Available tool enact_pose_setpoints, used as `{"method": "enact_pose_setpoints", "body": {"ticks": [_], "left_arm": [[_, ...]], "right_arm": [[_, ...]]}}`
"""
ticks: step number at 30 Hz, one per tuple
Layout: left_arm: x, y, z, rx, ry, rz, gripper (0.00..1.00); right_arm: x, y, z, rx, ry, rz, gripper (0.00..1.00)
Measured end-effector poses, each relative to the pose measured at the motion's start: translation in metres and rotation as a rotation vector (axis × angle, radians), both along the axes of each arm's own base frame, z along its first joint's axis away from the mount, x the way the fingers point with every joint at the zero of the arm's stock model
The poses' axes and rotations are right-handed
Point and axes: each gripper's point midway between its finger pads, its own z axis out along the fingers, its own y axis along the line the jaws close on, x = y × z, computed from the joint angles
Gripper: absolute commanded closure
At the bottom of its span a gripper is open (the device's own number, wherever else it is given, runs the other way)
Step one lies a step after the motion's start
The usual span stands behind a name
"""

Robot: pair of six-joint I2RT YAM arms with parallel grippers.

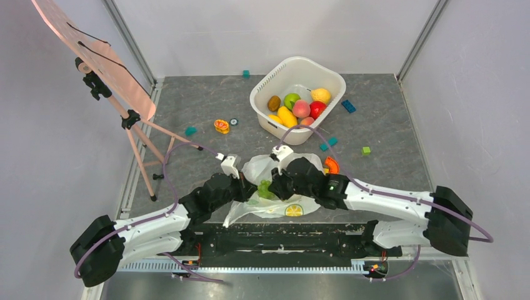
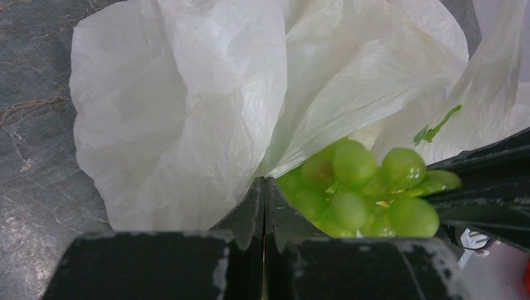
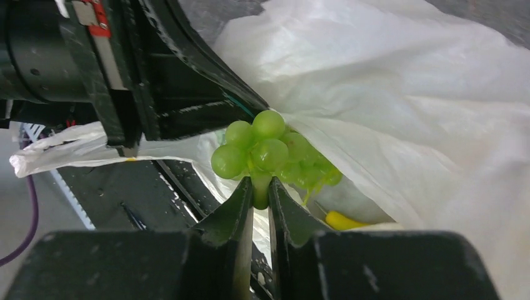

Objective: Take the fake fruits out of the plastic bag
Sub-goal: Adjust the fake fruit in the plastic bag, then take out the fake fruit from the plastic bag.

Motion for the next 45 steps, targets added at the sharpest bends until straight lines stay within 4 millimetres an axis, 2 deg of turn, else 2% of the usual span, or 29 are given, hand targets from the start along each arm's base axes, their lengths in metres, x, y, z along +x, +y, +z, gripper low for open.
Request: {"method": "enact_pose_setpoints", "body": {"ticks": [5,10,12,14,16,23,28,33,37,41,43,45], "left_arm": [[0.000,0.000,0.000,0.001,0.001,0.000,0.98],[0.000,0.001,-0.001,0.005,0.004,0.000,0.98],[0.000,0.001,-0.001,0.005,0.004,0.000,0.98],[0.000,0.001,-0.001,0.005,0.004,0.000,0.98],[0.000,0.000,-0.001,0.004,0.004,0.000,0.98],[-0.001,0.001,-0.004,0.011,0.010,0.000,0.98],[-0.001,0.001,-0.005,0.014,0.013,-0.001,0.98],[-0.001,0.001,-0.007,0.019,0.018,-0.001,0.98],[-0.001,0.000,-0.007,0.016,0.017,-0.006,0.98],[-0.003,-0.002,-0.006,0.008,0.018,-0.017,0.98],[-0.003,-0.002,-0.006,0.008,0.018,-0.018,0.98],[-0.002,-0.003,-0.005,0.005,0.016,-0.018,0.98]], "right_arm": [[-0.003,0.027,-0.009,0.017,0.036,0.083,0.84],[-0.006,0.035,-0.019,0.016,0.059,0.111,0.80],[-0.004,0.036,-0.017,0.023,0.052,0.105,0.71],[-0.001,0.036,-0.017,0.024,0.045,0.090,0.57],[0.001,0.035,-0.017,0.019,0.038,0.079,0.49],[0.003,0.024,-0.014,0.021,0.014,0.046,0.36],[0.000,0.007,0.002,0.069,-0.025,0.017,0.35],[-0.004,-0.007,0.009,0.100,-0.042,-0.007,0.45],[-0.007,-0.015,-0.001,0.076,-0.025,-0.021,0.48],[-0.010,-0.021,-0.016,0.051,-0.007,-0.023,0.40],[-0.011,-0.022,-0.021,0.041,0.003,-0.024,0.40],[-0.011,-0.022,-0.027,0.030,0.011,-0.026,0.44]]}}
